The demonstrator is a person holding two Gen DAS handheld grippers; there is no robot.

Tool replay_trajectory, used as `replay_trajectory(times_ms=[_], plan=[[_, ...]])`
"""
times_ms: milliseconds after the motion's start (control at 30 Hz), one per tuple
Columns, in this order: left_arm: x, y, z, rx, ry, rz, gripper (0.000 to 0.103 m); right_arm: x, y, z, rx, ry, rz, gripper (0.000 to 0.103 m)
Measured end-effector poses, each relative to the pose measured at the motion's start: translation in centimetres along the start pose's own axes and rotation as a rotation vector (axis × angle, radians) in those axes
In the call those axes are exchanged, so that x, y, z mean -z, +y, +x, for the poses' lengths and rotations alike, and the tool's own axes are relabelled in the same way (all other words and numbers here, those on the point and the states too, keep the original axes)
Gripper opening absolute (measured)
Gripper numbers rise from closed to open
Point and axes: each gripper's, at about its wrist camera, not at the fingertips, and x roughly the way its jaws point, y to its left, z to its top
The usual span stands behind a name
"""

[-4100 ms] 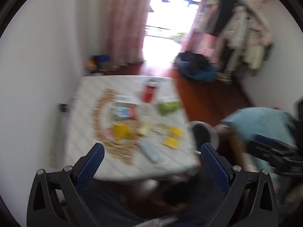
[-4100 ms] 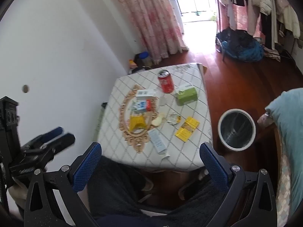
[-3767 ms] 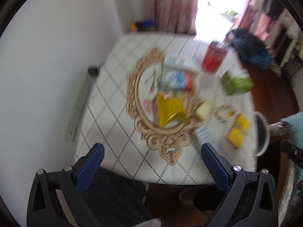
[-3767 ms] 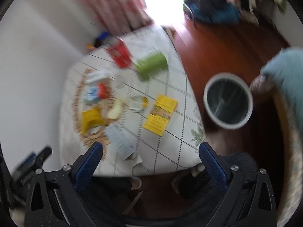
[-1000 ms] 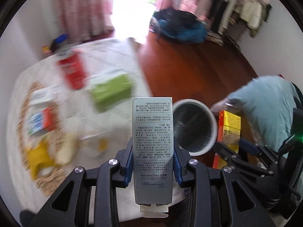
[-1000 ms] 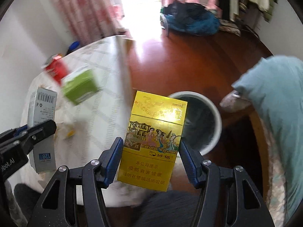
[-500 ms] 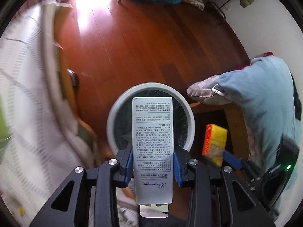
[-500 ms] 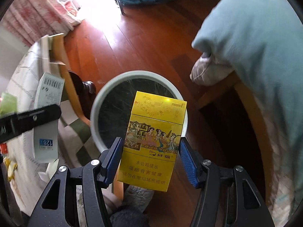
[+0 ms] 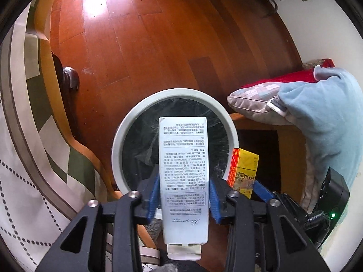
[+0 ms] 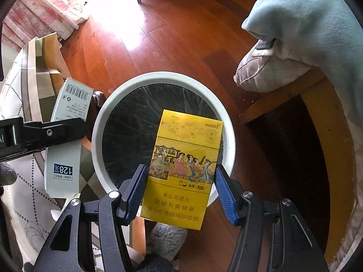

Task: Collect trash
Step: 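Carry the cigarette pack and white tube over the white trash bin, then open both grippers to drop the pack and tube into the bin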

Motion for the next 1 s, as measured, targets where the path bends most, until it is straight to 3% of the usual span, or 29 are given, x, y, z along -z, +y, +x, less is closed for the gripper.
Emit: replay_trajectory(times_ms=[33, 100, 167, 267, 300, 400, 567, 1000], plan=[[-0.1, 0.1, 0.1, -0.008, -0.004, -0.003, 0.079, -0.1, 0.0, 0.2, 0.0, 0.001, 0.002, 0.061], [-0.1, 0.2, 0.0, -0.013, -0.025, -0.013, 0.098, -0.4, -0.1, 0.4, -0.004, 0.008, 0.009, 0.062], [0.1, 0.2, -0.4, -0.041, -0.038, -0.008, 0.098, -0.6, -0.3, 0.7, 0.003, 0.02, 0.02, 0.064], [0.5, 0.1, -1.3, -0.115, -0.078, 0.02, 0.098, -0.6, -0.4, 0.9, 0.002, 0.029, 0.032, 0.1], [0.6, -0.1, -1.6, -0.144, -0.091, 0.029, 0.098, -0.5, -0.3, 0.7, 0.008, 0.022, 0.032, 0.102], [1.4, -0.6, -2.7, -0.267, -0.139, 0.073, 0.098, -0.2, -0.1, 0.0, 0.041, 0.011, 0.03, 0.102], [3.3, -1.0, -4.5, -0.393, -0.198, 0.116, 0.098, 0.5, 0.0, -1.6, 0.076, 0.012, 0.032, 0.102], [9.1, -1.9, -9.4, -0.408, -0.256, 0.125, 0.098, 3.7, 0.8, -9.7, 0.075, -0.072, 0.033, 0.102]])
